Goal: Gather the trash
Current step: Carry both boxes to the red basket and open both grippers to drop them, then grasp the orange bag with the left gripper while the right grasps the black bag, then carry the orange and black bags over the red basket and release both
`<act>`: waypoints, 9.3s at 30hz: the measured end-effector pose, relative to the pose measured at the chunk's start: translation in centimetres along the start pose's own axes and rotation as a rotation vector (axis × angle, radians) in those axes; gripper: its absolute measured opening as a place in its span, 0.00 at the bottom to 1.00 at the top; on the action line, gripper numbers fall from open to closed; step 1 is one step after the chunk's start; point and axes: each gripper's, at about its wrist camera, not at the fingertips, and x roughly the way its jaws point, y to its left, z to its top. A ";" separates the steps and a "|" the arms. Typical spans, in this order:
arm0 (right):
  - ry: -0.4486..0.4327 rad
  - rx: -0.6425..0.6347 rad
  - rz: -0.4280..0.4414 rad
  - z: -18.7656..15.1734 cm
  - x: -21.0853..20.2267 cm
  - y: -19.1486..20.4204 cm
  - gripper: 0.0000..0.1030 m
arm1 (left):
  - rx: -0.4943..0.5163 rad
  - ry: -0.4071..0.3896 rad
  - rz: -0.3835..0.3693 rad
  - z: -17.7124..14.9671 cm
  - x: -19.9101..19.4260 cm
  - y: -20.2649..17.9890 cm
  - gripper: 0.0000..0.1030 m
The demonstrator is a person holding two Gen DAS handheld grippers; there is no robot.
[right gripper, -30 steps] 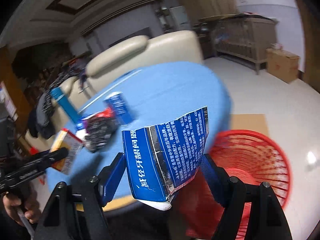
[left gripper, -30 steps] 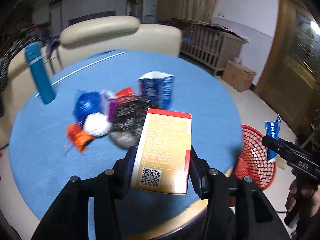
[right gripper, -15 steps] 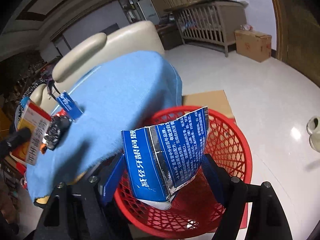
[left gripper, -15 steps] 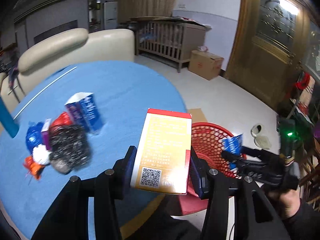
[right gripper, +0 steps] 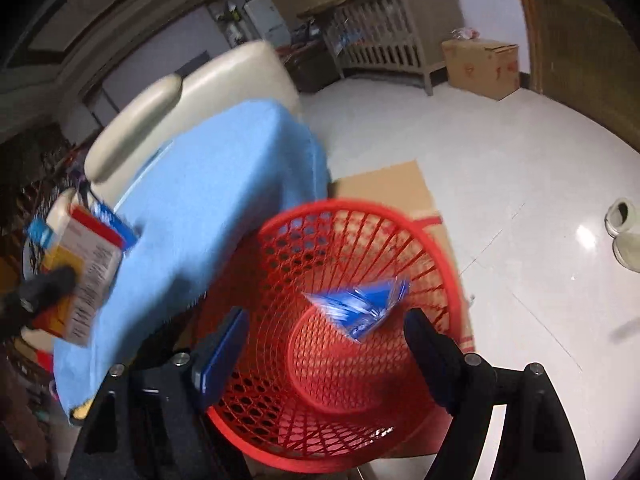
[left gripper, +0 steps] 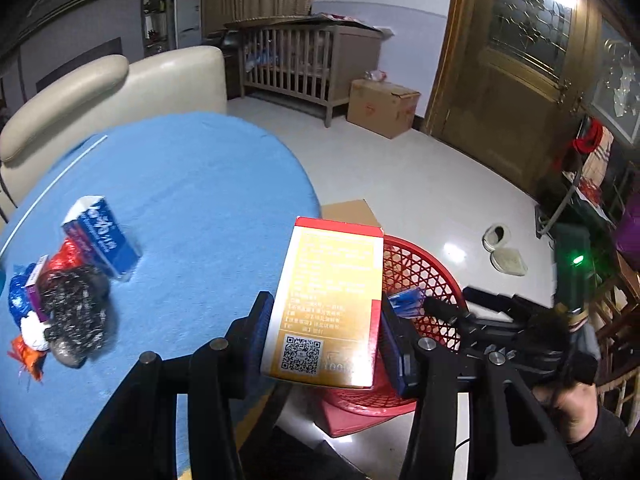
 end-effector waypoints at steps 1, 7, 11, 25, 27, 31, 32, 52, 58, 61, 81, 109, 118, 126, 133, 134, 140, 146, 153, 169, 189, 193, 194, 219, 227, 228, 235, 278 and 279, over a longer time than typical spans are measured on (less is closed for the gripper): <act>-0.012 0.009 0.005 0.2 -0.5 -0.3 0.80 | 0.002 0.007 -0.002 0.1 0.3 -0.2 0.50; -0.066 0.026 0.012 1.2 -2.5 -0.9 0.80 | 0.023 0.043 -0.018 0.4 1.7 -1.6 0.50; -0.094 0.046 0.015 1.4 -3.3 -1.2 0.80 | 0.052 0.067 -0.029 0.4 2.8 -2.8 0.50; -0.156 0.100 0.033 2.2 -5.2 -2.1 0.80 | 0.045 0.090 -0.018 1.1 3.4 -2.7 0.71; -0.150 0.099 0.042 2.1 -5.0 -1.8 0.80 | 0.018 0.080 -0.009 1.1 2.7 -1.7 0.72; -0.136 0.081 0.063 1.9 -4.6 -0.7 0.80 | -0.036 0.054 0.010 0.7 1.3 0.7 0.72; -0.130 0.071 0.069 1.9 -4.5 -0.2 0.80 | -0.053 0.046 0.021 0.5 0.9 1.4 0.73; 0.017 -0.209 0.183 -0.8 -1.2 12.9 0.80 | -0.407 -0.021 0.242 -7.8 -5.8 16.3 0.74; 0.075 -0.280 0.217 -2.0 0.3 17.0 0.80 | -0.506 -0.029 0.428 -10.3 -7.7 20.7 0.74; 0.102 -0.310 0.243 -2.4 1.2 19.2 0.80 | -0.555 -0.024 0.461 -11.4 -8.2 22.5 0.74; 0.235 -0.377 0.318 -0.2 12.7 34.9 0.80 | -0.728 -0.031 0.502 -15.8 -8.9 29.1 0.74; 0.251 -0.408 0.303 -1.5 15.5 34.9 0.46 | -0.688 0.035 0.470 -10.3 -3.1 32.7 0.76; 0.256 -0.394 0.337 -1.4 14.8 33.0 0.46 | -0.717 0.080 0.526 -10.5 -2.3 35.2 0.39; 0.234 -0.408 0.353 -2.0 13.5 32.8 0.46 | -0.715 0.037 0.475 -12.4 -4.9 33.4 0.38; 0.216 -0.419 0.355 -2.7 12.0 32.8 0.46 | -0.687 0.018 0.466 -12.9 -6.4 30.5 0.38; 0.212 -0.421 0.354 -2.8 11.7 32.7 0.46 | -0.680 0.019 0.469 -12.9 -6.4 30.1 0.38; 0.188 -0.425 0.338 -3.2 9.9 31.7 0.46 | -0.628 0.023 0.453 -12.6 -6.4 27.6 0.38; 0.160 -0.408 0.325 -3.2 8.2 30.3 0.46 | -0.573 0.030 0.453 -12.0 -6.4 24.9 0.38; 0.127 -0.384 0.315 -3.0 6.3 28.7 0.46 | -0.530 0.043 0.455 -11.4 -6.3 23.0 0.38; 0.070 -0.349 0.299 -2.8 3.1 25.9 0.46 | -0.462 0.033 0.451 -10.5 -7.0 19.9 0.38; 0.002 -0.258 0.164 -1.2 -0.4 17.3 0.46 | -0.383 0.021 0.418 -9.1 -6.5 17.1 0.38; -0.009 -0.218 0.126 -0.9 -0.9 14.5 0.46 | -0.349 0.025 0.406 -8.5 -6.1 15.8 0.38; -0.011 -0.209 0.116 -0.8 -1.0 13.9 0.46 | -0.343 0.025 0.403 -8.3 -6.0 15.6 0.38; -0.054 -0.109 0.005 -0.6 -3.2 5.7 0.46 | -0.130 0.029 0.293 -3.3 -3.3 7.2 0.38; -0.025 -0.083 -0.030 -0.8 -2.2 3.7 0.46 | -0.064 0.038 0.262 -2.7 -2.1 4.7 0.38; -0.017 -0.077 -0.036 -0.9 -2.1 3.3 0.46 | -0.059 0.041 0.259 -2.6 -1.9 4.5 0.38; 0.068 -0.055 -0.052 -1.5 -0.1 2.0 0.50 | -0.031 0.049 0.238 -2.2 -0.9 3.2 0.38; -0.143 0.099 0.003 0.8 -5.5 -0.5 0.66 | -0.011 0.141 0.120 0.0 3.5 0.9 0.78; -0.141 0.093 0.007 0.8 -5.5 -0.2 0.66 | -0.041 0.126 0.133 0.0 2.7 2.1 0.78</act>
